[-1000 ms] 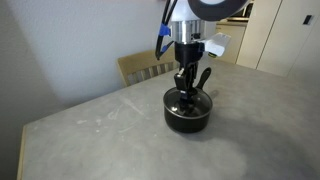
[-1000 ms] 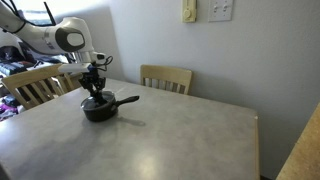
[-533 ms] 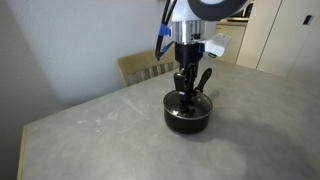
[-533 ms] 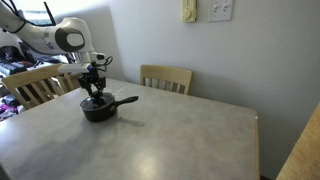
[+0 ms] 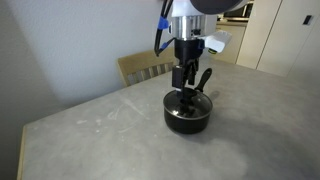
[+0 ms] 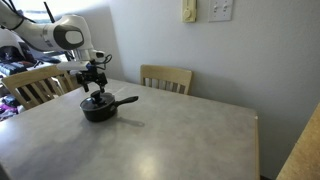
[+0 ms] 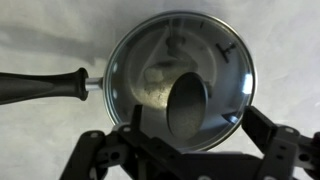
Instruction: Put the lid on the pot
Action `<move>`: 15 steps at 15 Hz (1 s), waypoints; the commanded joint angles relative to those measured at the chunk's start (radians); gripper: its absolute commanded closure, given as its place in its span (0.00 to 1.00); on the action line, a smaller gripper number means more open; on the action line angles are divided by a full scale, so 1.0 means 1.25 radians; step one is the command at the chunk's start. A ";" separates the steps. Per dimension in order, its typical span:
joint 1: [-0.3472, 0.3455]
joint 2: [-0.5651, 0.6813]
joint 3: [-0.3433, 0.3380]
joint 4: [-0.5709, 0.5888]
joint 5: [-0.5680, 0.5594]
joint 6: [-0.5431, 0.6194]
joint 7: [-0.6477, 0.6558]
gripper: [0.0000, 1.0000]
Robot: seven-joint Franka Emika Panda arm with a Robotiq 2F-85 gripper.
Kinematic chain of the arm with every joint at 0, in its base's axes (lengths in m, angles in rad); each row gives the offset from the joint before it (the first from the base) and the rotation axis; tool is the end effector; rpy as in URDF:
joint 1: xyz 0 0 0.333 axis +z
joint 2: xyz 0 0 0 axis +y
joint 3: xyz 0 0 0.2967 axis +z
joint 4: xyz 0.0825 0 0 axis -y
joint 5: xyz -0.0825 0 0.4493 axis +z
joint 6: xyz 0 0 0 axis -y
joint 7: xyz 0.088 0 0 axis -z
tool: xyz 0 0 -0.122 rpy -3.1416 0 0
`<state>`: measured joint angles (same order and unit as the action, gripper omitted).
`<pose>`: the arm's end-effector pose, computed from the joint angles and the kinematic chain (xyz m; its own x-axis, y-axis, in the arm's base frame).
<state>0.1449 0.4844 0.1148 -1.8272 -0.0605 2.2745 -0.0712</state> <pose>0.6603 0.1717 0.1916 0.9358 0.3510 -0.0324 0.3508 -0.9364 -0.0109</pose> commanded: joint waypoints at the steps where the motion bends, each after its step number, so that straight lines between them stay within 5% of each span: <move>1: -0.016 -0.058 0.015 -0.032 0.032 -0.031 -0.028 0.00; 15: -0.012 -0.184 0.008 -0.020 0.039 -0.181 -0.030 0.00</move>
<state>0.1448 0.2928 0.1176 -1.8283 -0.0296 2.0703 -0.0791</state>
